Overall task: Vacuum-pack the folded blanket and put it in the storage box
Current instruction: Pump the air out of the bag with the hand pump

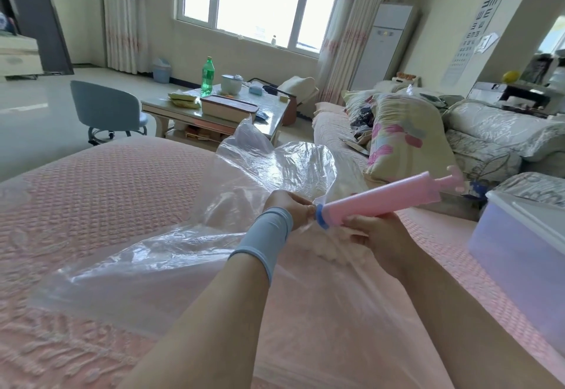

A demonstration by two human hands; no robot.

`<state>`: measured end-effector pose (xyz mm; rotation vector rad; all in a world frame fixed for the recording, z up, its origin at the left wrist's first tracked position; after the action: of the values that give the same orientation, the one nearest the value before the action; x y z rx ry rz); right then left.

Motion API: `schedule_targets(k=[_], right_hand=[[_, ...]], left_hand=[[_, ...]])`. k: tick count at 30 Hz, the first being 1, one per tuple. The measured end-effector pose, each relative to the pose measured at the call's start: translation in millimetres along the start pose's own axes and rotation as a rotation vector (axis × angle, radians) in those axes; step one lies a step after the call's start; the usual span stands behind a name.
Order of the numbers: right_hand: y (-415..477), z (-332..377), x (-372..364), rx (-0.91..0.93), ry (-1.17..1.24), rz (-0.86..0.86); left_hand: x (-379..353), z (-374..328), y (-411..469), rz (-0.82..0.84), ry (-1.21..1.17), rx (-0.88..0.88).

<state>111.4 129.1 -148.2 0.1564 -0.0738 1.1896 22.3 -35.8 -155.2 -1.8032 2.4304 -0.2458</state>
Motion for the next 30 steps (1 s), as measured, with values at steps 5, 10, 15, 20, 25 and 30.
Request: schedule_targets(k=[5,10,15,20,25,30], right_hand=[[0.5,1.6,-0.6,0.006,0.214,-0.052],[-3.4,3.1,-12.6,-0.001,0.045,-0.351],[-7.2,1.4,-23.5,0.035,0.179,-0.227],[-9.6,1.2,-19.1,0.025,0.149,-0.315],[-11.6,8.1,-32.5,0.007,0.223,-0.157],[-16.0,8.6,-34.8,0.074,0.232,-0.134]], left_hand=[[-3.2,-4.4,-2.5,0.036,-0.100,0.042],[-5.3,-5.8,-4.3,0.027,-0.154,0.068],[-5.7,-4.5,-4.7,-0.032,-0.133,0.046],[-0.5,-3.1,-5.2,-0.054,-0.087,-0.007],[-0.5,-4.2,-9.4,-0.090,-0.056,-0.015],[0.3,-7.6,-14.2,-0.104,-0.007,-0.028]])
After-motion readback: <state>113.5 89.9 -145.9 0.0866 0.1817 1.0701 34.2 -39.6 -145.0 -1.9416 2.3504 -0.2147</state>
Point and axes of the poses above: each hand's wrist, its own y-axis towards the middle knuckle, its own x-axis out of the back of the hand, z = x × y, the point moved 2 cm from there along y, towards the middle knuckle, and after that the axes turned 2 degrees about -y, right-handed, at the moved point
